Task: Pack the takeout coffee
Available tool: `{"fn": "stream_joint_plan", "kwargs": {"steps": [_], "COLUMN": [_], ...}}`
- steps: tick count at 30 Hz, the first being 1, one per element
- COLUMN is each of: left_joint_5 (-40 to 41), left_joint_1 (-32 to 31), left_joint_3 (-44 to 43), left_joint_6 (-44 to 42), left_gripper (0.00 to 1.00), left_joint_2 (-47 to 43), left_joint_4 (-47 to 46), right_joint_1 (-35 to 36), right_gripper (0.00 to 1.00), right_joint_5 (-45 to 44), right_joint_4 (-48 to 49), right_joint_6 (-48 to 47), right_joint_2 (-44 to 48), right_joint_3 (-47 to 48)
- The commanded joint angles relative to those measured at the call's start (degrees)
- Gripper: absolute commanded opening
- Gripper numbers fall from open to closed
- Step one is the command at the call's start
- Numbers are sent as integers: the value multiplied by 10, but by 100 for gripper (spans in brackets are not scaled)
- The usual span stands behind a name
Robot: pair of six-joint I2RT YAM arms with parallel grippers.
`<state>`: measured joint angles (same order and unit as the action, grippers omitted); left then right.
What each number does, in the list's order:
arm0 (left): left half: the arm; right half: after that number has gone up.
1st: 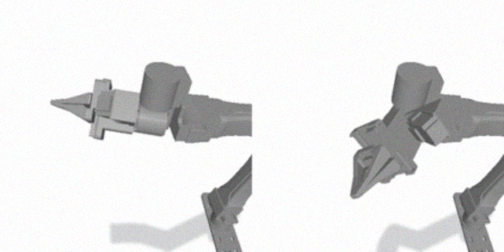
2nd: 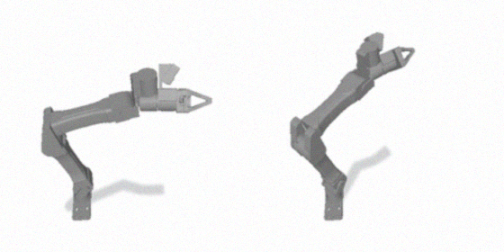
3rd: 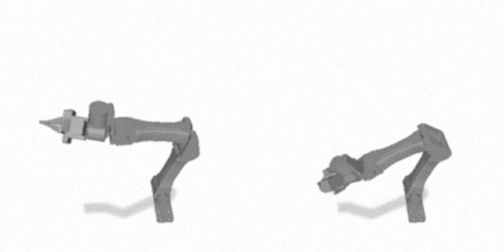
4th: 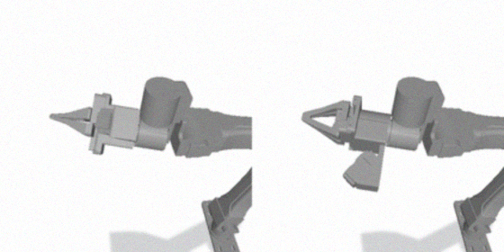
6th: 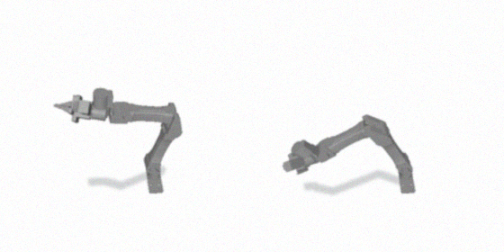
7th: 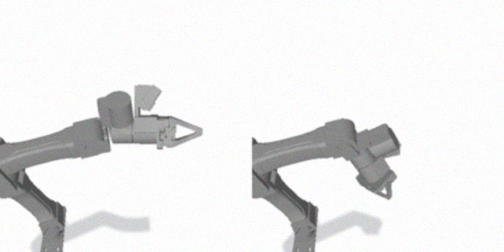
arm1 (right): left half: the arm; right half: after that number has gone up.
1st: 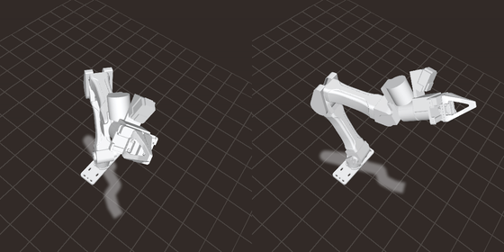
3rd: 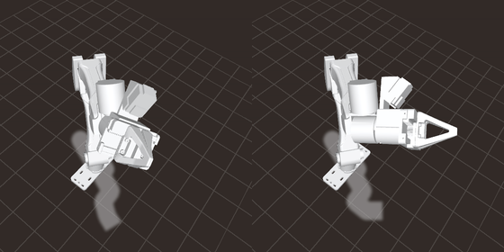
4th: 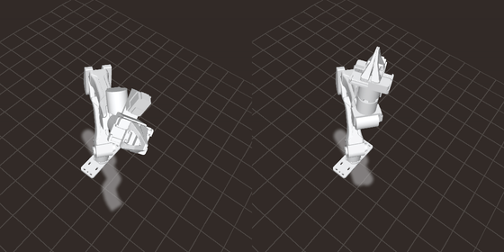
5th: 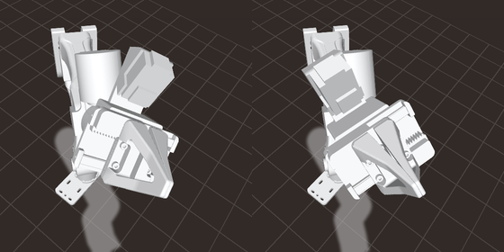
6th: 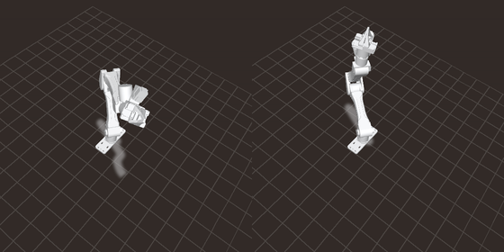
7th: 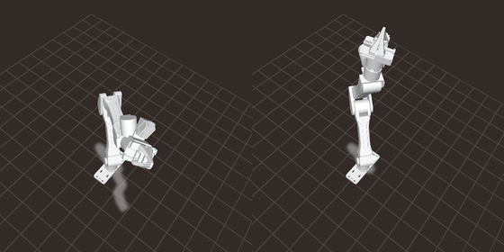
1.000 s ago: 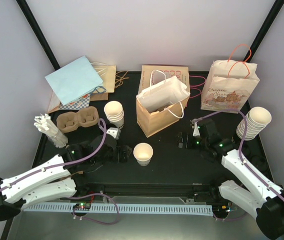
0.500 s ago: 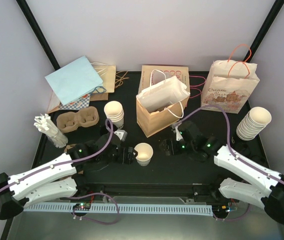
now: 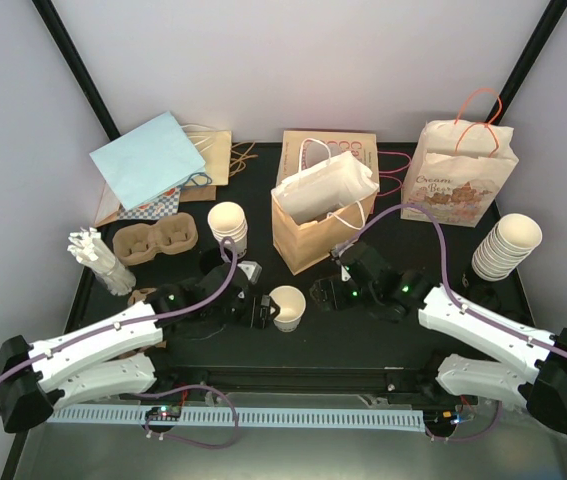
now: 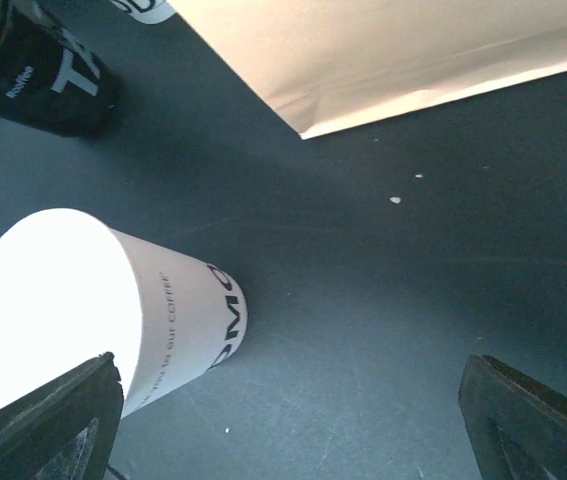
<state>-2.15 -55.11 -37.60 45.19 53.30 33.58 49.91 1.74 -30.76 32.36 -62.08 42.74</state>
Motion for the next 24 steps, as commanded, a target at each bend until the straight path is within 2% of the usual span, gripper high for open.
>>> {"fn": "stream_joint_plan", "kwargs": {"steps": [1,5,10,15,24], "left_joint_5": [-16,-24,-25,-25,-23], "left_joint_1": [4,4,9,16,18], "left_joint_3": [-4,-7,-14,-33,-87], "left_joint_6": [-5,-7,-6,-7,-5], "left_gripper": [89,83,67,55,24], "left_joint_2": [14,30,51,80,143], "left_joint_4": [-20,-27,-33,-24,8], "right_joint_1": [3,4,4,2,3], "right_gripper": [95,97,98,98,98], "right_joint_5": [-52,-98,-135,-142,-168], "right_joint_4": [-26,-57,-75,-77,-85], "right_joint_6": [6,8,8,9,11], "right_joint_2": [1,-3,-2,1,7], "right_joint_3": [16,28,38,37,28]}}
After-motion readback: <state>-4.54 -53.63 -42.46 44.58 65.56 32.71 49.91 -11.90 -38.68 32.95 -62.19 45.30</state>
